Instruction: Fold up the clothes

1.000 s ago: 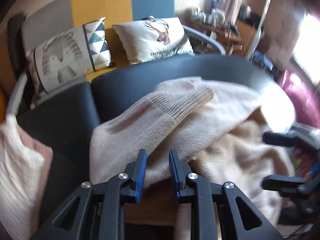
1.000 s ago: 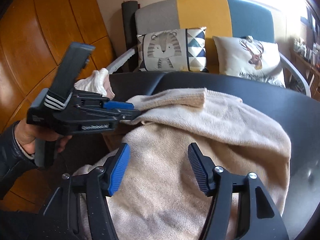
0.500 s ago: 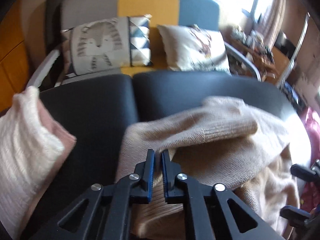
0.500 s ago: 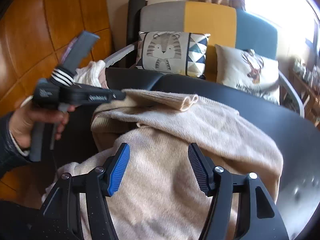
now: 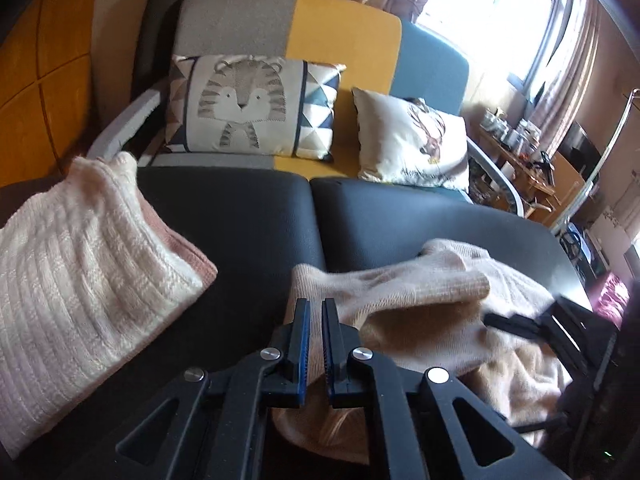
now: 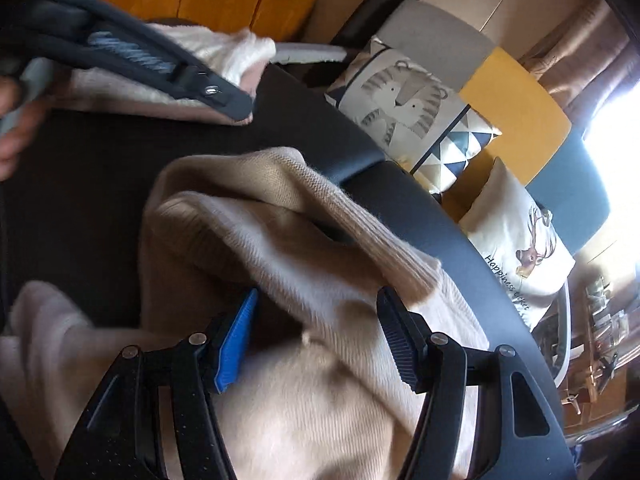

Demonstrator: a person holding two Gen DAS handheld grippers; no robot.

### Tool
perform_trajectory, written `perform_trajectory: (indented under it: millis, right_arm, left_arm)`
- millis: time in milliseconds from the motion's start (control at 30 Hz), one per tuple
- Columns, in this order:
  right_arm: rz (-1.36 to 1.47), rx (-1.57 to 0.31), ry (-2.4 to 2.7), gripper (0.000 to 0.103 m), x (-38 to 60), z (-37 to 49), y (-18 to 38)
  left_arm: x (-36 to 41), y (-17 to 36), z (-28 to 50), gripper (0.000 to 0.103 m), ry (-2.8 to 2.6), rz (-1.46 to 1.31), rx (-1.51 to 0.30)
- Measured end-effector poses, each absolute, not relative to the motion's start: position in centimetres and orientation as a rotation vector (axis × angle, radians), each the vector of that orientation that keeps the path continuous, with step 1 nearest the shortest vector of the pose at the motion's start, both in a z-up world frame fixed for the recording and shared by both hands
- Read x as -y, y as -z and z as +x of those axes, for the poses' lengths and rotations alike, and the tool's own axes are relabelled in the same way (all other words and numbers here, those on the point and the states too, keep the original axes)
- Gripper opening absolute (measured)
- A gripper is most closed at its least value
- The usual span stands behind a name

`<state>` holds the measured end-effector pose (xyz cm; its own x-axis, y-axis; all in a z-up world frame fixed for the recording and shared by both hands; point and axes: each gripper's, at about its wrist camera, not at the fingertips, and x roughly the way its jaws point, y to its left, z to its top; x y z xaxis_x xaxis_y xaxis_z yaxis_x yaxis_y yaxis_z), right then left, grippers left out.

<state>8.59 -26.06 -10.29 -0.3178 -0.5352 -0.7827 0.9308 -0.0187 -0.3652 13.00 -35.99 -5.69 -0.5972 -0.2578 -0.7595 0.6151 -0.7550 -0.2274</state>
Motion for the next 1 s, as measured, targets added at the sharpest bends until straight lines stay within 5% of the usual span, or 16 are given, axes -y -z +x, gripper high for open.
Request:
perform_trajectory:
  millis: [133,167,200,233,767,1000]
  right_arm:
    - [0.620,-0.981,1.586,0.061,27.3,8.0,10.7]
    - [0.650,-0.940,1.591,0.053,27.1,7.7,10.5]
    - [0.679,-0.898,1.596,0.024,27.0,7.3,10.3]
    - [0.708,-0.856,1.600,0.010,26.9,6.9,10.2]
    - [0.675,-0.259,2.089,0.007,12.5,-2.2,-0.6]
    - [0.826,-0.244,2.344,0.007,3.7,-6.9,1.7]
  left_arm:
    - [36.0,6.4,12.9,0.007,2.335,1.048,-0.661]
    - [36.0,6.6,12.8,0.007,2.334,1.055,-0.661]
    - [36.0,6.7,12.6,0.009,2.335,1.062,-0.662]
    - [35.9,6.8,12.5,0.010,2.334,1.068,-0.661]
    - [33.4,7.1,10.9,0.016,2.367,1.151,-0.576]
    - [33.3,7.8,10.5,0.016,2.341,1.191,-0.567]
